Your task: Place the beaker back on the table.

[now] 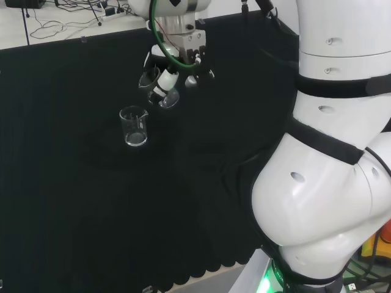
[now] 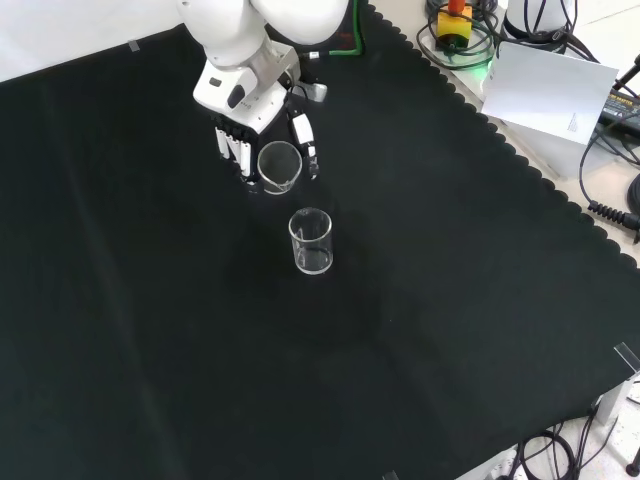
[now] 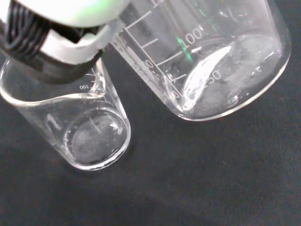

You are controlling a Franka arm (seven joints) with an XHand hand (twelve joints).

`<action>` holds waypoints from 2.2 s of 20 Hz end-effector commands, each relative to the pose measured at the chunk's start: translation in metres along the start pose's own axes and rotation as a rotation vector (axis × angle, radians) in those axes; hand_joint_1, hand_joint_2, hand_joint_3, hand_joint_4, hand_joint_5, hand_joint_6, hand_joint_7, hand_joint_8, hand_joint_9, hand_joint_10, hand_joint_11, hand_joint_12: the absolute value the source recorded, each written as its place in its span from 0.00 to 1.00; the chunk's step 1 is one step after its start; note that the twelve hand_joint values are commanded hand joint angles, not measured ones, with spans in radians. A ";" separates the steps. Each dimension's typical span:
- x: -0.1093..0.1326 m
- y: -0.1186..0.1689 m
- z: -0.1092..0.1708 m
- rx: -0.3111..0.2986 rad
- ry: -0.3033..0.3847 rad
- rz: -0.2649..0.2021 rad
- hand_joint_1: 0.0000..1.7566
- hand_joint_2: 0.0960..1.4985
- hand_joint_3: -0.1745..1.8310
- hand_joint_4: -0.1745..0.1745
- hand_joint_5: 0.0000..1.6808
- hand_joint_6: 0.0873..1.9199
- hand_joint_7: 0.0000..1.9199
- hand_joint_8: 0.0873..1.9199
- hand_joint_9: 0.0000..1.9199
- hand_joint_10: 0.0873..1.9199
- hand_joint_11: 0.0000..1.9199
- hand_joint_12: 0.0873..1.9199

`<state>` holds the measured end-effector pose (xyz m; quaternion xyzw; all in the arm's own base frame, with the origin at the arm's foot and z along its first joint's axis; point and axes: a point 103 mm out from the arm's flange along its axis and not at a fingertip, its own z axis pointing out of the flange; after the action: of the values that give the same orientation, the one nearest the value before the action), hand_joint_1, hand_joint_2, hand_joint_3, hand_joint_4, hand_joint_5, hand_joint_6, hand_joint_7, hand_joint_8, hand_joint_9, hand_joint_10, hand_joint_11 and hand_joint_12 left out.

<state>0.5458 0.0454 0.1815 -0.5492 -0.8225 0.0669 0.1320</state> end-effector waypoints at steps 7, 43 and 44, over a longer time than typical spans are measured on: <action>-0.028 0.003 0.033 -0.083 0.136 -0.002 0.63 0.45 0.36 1.00 0.73 0.33 0.89 0.00 0.81 0.00 0.59 0.43; -0.046 0.024 0.091 -0.170 0.342 -0.012 0.63 0.48 0.33 1.00 0.73 0.33 0.87 0.00 0.80 0.00 0.57 0.45; -0.047 0.024 0.092 -0.169 0.342 -0.012 0.63 0.48 0.33 1.00 0.73 0.33 0.87 0.00 0.80 0.00 0.57 0.45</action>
<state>0.5576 0.0153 0.0826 -0.5564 -0.7944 -0.0973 0.2234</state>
